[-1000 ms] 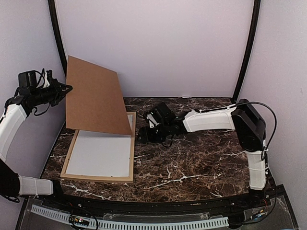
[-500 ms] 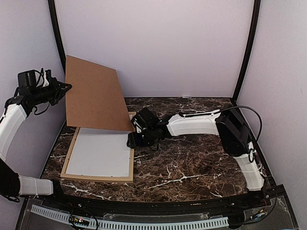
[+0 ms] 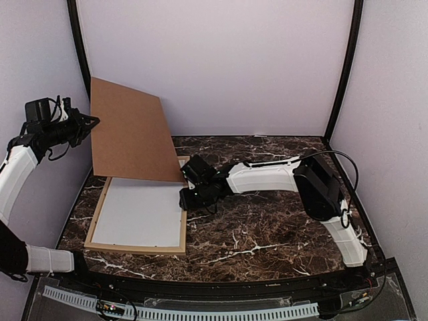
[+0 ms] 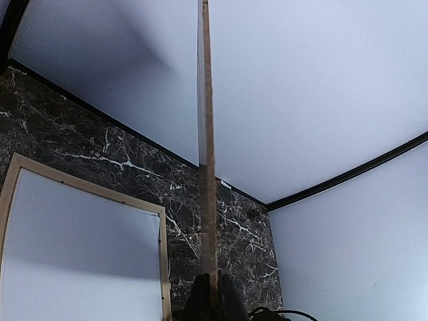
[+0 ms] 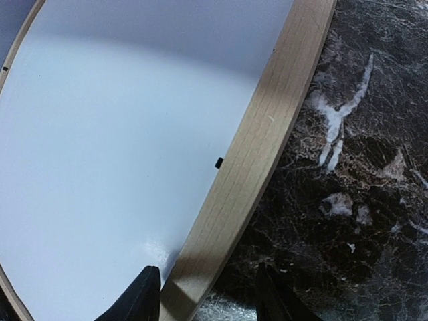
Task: Put the photo into the frame
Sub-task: Position the photo frame at the center of the board.
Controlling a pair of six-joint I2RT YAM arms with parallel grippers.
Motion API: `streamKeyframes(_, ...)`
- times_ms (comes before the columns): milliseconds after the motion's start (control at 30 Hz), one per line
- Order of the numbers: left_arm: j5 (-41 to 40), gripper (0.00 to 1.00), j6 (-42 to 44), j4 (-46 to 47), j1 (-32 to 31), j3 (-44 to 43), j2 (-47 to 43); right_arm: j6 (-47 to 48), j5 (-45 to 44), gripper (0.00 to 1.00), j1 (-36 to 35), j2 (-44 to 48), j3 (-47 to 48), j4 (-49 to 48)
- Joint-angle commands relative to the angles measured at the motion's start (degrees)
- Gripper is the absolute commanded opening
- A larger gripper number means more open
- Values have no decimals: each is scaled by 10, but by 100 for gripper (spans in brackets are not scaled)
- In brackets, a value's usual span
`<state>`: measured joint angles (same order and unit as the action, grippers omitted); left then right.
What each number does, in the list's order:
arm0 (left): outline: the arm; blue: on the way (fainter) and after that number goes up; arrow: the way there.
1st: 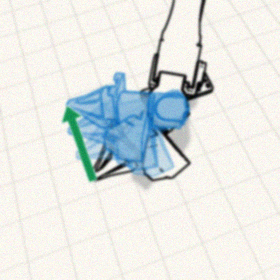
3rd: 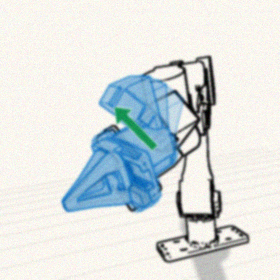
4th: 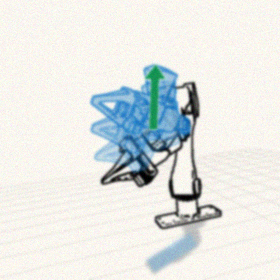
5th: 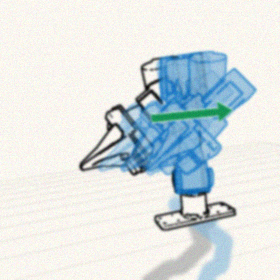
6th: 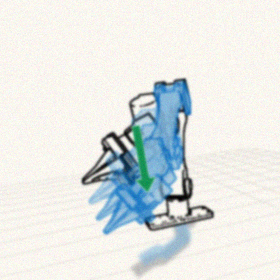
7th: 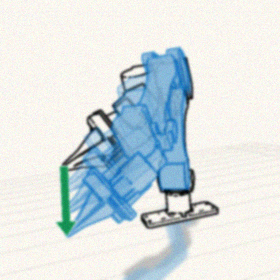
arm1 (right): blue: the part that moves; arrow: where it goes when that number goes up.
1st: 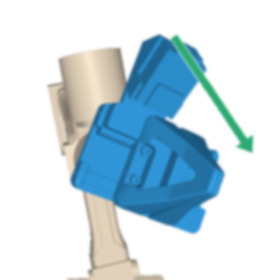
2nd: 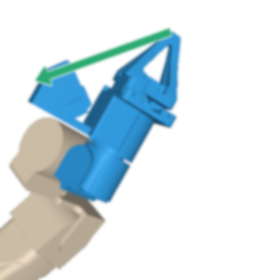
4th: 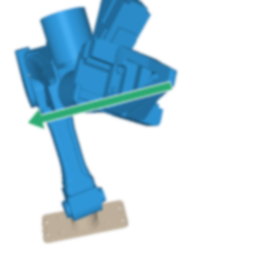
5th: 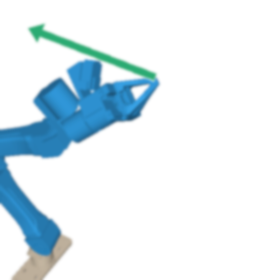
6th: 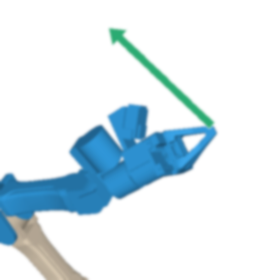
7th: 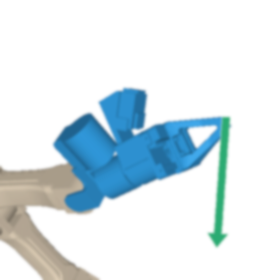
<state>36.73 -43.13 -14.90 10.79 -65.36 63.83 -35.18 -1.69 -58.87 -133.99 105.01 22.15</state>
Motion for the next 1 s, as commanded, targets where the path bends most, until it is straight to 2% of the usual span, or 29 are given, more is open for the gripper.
streamKeyframes(0, 7, 0, 5, 54, 5, 3, -9, -4, -27, 47, -4, -14, 8, 6)
streamKeyframes(200, 8, 0, 20, 52, 6, 7, -8, -19, -36, 41, 11, 6, -30, -8)
streamKeyframes(500, 28, 0, 24, 62, 6, 24, -7, -42, -46, 35, 56, 79, -156, -38)
streamKeyframes(767, 100, 0, -23, 124, 5, 59, -7, -67, -58, 32, 97, 176, -307, -81)
streamKeyframes(967, 115, 0, -59, 169, -17, 106, -18, -87, -65, 31, 106, 244, -385, -96)
